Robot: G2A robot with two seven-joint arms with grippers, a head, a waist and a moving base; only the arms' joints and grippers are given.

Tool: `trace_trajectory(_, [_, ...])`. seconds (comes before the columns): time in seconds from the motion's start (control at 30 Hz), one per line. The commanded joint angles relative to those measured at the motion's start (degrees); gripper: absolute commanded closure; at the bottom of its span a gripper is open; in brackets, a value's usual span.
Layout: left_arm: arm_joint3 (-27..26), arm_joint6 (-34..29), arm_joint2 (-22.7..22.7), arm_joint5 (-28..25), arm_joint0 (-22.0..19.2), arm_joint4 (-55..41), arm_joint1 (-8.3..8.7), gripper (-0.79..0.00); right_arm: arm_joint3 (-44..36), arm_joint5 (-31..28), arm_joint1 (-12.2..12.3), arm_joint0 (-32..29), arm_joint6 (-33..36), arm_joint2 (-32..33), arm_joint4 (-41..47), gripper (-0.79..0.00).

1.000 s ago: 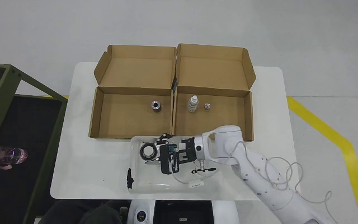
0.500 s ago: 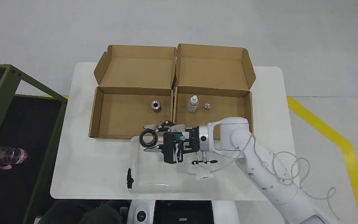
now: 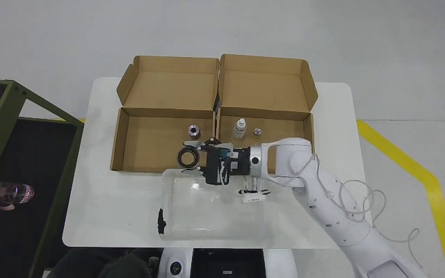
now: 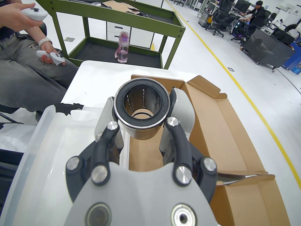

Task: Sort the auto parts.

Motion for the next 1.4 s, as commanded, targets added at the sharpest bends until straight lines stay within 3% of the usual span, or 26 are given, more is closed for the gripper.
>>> trace_trajectory(0.0, [0.00,0.00,0.00,0.00,0.00,0.00,0.00,-0.785,1.34,0.52,-0.19,0.67,0.28,-0.44,0.03,0.000])
trace_trajectory(0.57, [0.00,0.00,0.00,0.00,0.00,0.00,0.00,-0.785,15.31,5.42,-4.01,10.59,5.84,-8.47,2.64,0.000])
trace_trajectory(1.13, [0.00,0.00,0.00,0.00,0.00,0.00,0.00,-0.785,27.79,7.89,-8.35,16.30,8.19,-15.36,3.45,0.000])
trace_trajectory(1.37, [0.00,0.00,0.00,0.00,0.00,0.00,0.00,-0.785,31.38,8.34,-9.77,17.33,8.71,-17.08,2.86,-0.049])
